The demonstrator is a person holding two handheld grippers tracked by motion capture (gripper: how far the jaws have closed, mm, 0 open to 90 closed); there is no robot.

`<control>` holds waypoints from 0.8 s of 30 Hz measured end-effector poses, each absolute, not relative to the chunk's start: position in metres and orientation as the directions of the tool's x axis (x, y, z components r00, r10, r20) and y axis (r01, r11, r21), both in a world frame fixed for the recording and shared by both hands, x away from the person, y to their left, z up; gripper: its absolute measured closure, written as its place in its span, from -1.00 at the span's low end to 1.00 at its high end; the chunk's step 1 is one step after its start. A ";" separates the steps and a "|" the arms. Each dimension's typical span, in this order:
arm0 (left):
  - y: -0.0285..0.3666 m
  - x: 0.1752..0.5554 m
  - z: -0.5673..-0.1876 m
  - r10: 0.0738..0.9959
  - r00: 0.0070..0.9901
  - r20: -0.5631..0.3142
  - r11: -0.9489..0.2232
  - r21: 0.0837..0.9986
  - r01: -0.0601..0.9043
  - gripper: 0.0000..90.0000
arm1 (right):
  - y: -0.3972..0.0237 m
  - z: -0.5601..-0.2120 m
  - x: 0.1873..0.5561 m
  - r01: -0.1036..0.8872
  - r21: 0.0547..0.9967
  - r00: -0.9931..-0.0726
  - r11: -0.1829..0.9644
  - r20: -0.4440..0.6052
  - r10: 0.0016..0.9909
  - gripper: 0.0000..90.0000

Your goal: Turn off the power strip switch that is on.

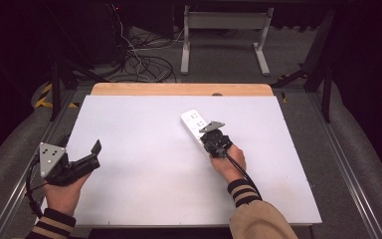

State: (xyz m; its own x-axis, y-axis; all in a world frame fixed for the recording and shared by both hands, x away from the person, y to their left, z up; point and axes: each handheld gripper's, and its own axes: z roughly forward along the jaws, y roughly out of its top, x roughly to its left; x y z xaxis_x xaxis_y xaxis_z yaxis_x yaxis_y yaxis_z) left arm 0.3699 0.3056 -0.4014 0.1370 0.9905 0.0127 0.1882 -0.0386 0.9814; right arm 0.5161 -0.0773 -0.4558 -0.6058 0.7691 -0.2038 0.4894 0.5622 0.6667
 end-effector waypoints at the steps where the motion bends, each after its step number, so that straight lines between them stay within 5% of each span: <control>1: 0.306 0.370 -0.401 0.990 0.137 0.013 -0.039 0.981 0.188 -0.92 | -0.077 -0.456 0.516 0.487 0.665 -0.605 0.567 -0.212 0.767 1.00; 24: 0.307 0.369 -0.401 0.991 0.130 0.003 -0.029 0.981 0.193 -0.92 | -0.074 -0.454 0.514 0.488 0.649 -0.601 0.583 -0.235 0.764 1.00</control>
